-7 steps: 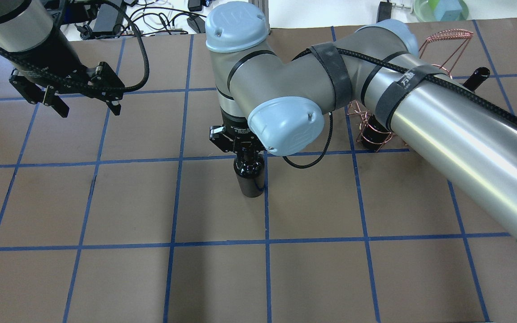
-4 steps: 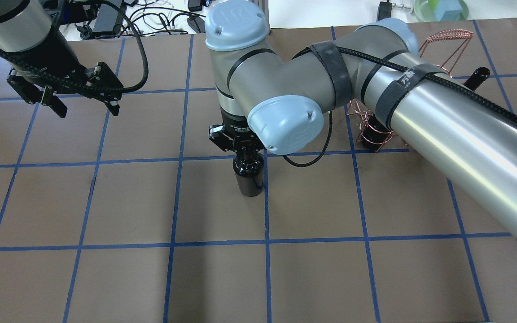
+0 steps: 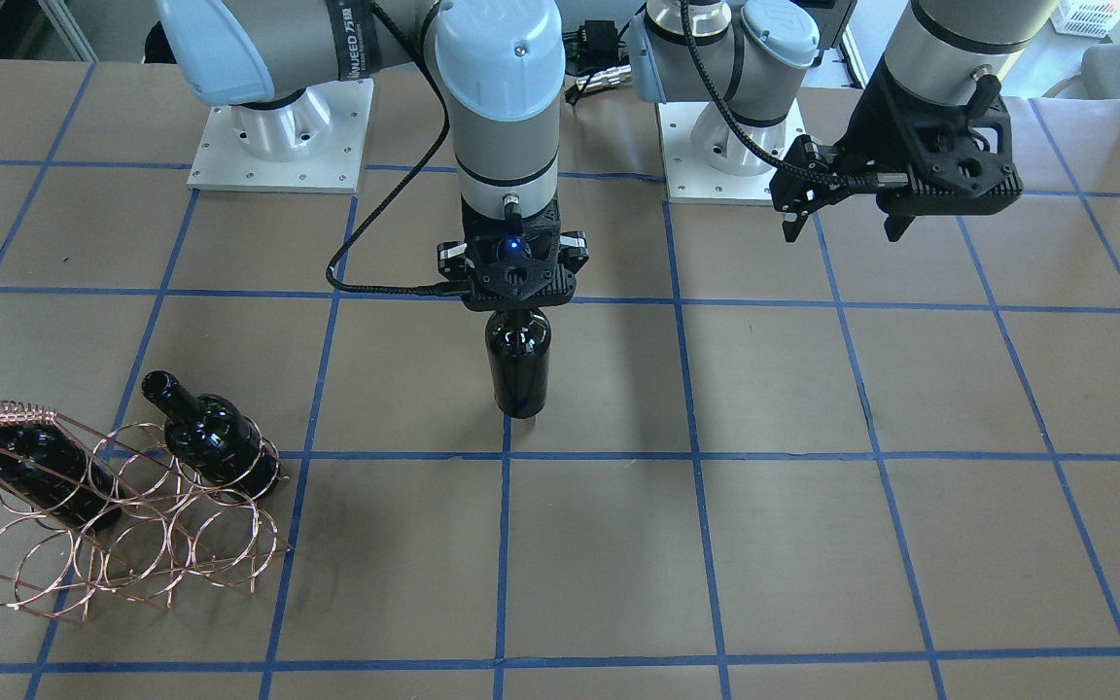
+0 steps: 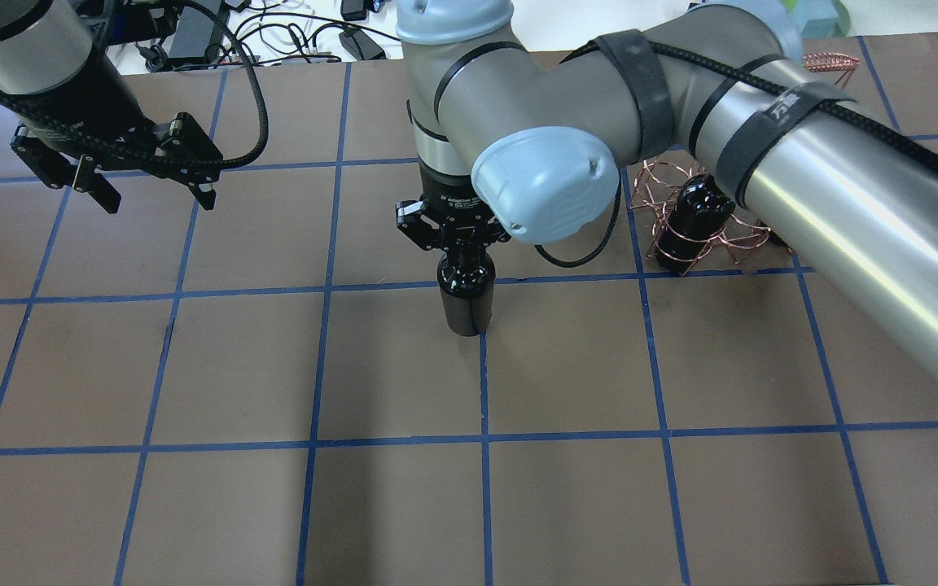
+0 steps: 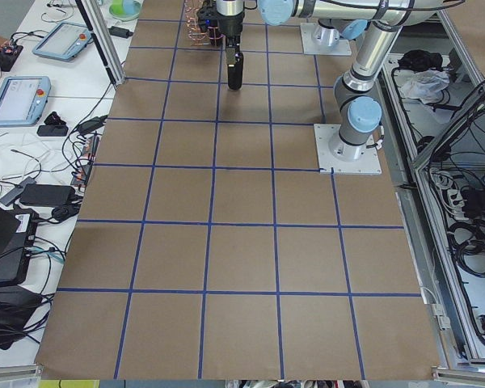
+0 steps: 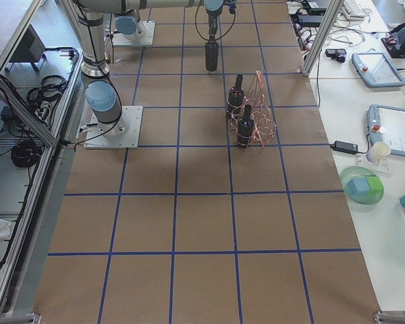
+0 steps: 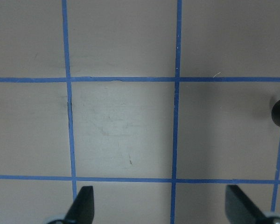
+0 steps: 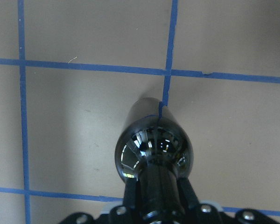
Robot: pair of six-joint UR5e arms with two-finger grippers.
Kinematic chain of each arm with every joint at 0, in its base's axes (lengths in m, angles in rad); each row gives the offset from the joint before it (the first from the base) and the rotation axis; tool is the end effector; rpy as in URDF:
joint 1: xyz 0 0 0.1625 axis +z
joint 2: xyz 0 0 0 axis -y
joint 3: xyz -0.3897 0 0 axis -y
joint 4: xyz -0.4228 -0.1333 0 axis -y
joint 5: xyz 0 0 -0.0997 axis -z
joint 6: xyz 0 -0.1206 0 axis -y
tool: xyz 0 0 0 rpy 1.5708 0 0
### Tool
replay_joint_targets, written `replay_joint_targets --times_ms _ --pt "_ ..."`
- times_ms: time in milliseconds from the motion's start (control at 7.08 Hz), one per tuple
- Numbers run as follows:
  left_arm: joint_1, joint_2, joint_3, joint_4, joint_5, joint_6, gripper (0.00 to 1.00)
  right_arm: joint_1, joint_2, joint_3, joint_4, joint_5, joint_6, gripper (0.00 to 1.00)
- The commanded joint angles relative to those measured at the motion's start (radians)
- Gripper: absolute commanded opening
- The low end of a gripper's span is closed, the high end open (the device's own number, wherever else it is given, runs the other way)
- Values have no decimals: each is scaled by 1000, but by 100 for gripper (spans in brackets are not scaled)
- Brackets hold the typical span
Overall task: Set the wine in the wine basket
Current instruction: 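Carry the bottle with the right gripper over the copper wire rack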
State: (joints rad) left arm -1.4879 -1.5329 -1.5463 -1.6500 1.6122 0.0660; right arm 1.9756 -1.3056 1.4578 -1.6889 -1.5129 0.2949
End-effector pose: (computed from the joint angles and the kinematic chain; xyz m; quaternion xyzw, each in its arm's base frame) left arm -0.0861 -0.5138 0.4561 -0.0083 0.9997 0.0099 0.0200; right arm 0.3714 -0.5106 0.3507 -0.0544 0.9980 0.0259 0.0213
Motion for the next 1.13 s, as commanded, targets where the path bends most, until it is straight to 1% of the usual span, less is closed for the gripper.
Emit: replay_joint_targets --times_ms 0,283,424,565,707,848,989 --pt "1 0 0 1 0 0 100 -107 -71 -33 98 -4 -168 0" --pt "3 2 0 -2 0 0 100 -258 -179 -34 222 -30 -381 0" --pt "2 2 0 -1 0 0 100 -327 -220 -34 289 -36 -458 0" --pt "2 2 0 -1 2 0 100 -375 -246 -36 334 -108 -559 0" --pt "3 2 0 -1 2 0 100 -409 -271 -37 374 -143 -629 0" --pt "2 2 0 -2 2 0 100 -449 -283 -37 380 -182 -713 0" --pt "2 2 0 -2 2 0 100 -512 -281 -37 373 -184 -811 0"
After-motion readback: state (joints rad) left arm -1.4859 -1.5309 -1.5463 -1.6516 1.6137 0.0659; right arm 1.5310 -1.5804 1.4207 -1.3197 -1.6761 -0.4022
